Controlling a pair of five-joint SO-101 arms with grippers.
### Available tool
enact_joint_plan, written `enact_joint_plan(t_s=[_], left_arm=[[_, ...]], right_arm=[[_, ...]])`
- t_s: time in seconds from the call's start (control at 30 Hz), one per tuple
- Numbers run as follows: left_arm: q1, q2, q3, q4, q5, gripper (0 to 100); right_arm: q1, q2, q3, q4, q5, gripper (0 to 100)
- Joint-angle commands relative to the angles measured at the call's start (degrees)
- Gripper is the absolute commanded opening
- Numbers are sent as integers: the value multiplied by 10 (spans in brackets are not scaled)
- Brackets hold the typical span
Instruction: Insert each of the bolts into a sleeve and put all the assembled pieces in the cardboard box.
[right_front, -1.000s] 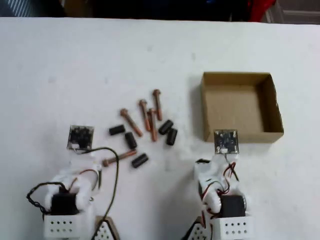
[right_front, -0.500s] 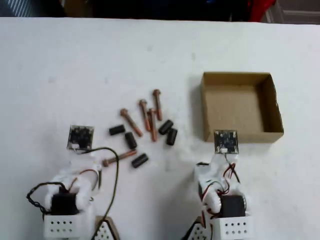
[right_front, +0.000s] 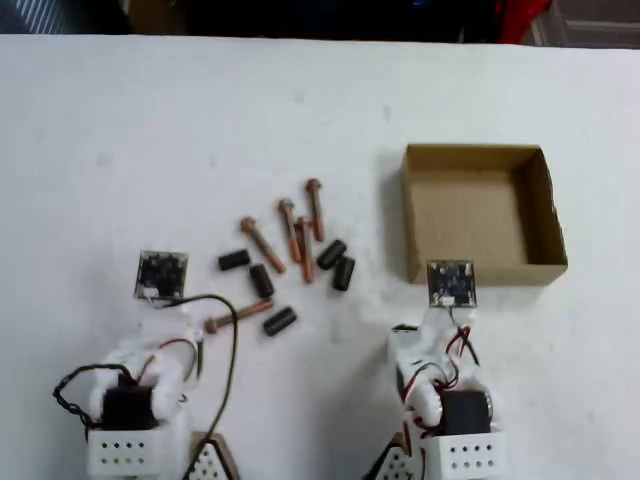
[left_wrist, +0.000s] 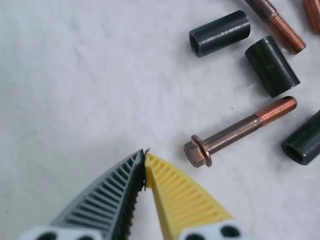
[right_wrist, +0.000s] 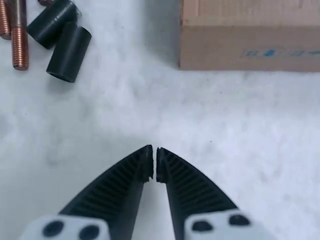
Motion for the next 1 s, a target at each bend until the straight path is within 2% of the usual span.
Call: enact_joint_plan(t_s=[0.0, 0.17, 0.23, 0.47, 0.57, 0.83, 0.97], left_arm=[[8, -3, 0, 2, -5, 24], [8, -3, 0, 2, -5, 24], [8, -3, 0, 2, -5, 24], [8, -3, 0, 2, -5, 24], [8, -3, 0, 2, -5, 24], [8, -3, 0, 2, -5, 24], [8, -3, 0, 2, -5, 24]], right_arm=[[-4, -1, 2, 3, -1, 18], [0, -2, 2, -22, 1, 18], [0, -2, 2, -50, 23, 18], [0, -2, 2, -112, 237, 18], [0, -2, 2, -117, 293, 18], [0, -2, 1, -117, 362, 18], [1, -2, -10, -116, 364, 18]])
